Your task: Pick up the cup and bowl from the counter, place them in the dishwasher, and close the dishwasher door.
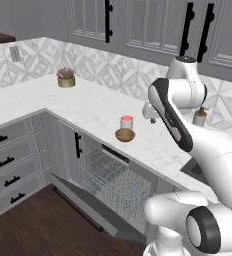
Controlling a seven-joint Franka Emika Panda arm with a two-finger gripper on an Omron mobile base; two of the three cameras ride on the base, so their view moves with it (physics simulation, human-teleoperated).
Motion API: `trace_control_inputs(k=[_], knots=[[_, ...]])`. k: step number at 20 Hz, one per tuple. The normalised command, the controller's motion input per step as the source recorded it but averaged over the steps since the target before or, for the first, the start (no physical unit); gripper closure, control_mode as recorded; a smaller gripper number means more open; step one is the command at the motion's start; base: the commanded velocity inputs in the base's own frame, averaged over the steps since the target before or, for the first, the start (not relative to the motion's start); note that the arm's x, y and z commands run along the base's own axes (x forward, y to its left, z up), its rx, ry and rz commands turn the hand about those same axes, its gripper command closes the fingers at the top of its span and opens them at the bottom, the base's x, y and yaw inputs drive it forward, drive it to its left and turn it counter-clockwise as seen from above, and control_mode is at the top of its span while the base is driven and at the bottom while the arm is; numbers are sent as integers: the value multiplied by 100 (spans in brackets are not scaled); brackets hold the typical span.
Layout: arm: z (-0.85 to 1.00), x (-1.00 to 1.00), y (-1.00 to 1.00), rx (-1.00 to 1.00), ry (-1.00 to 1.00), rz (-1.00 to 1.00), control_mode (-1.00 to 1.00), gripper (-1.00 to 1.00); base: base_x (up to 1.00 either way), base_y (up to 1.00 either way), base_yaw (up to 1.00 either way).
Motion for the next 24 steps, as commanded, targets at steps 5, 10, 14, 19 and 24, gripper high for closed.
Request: trace_control_inputs(k=[5, 10, 14, 19, 24], knots=[[-6, 6, -14, 2, 0, 3, -100, -100, 23, -47, 14], [-28, 49, -45, 9, 2, 10, -100, -100, 0, 0, 0], [-34, 69, -3, 0, 1, 4, -100, -100, 0, 0, 0], [-49, 74, 0, 0, 4, 2, -100, -100, 0, 0, 0], [-65, 64, 1, 0, 3, -2, -100, -100, 0, 0, 0]])
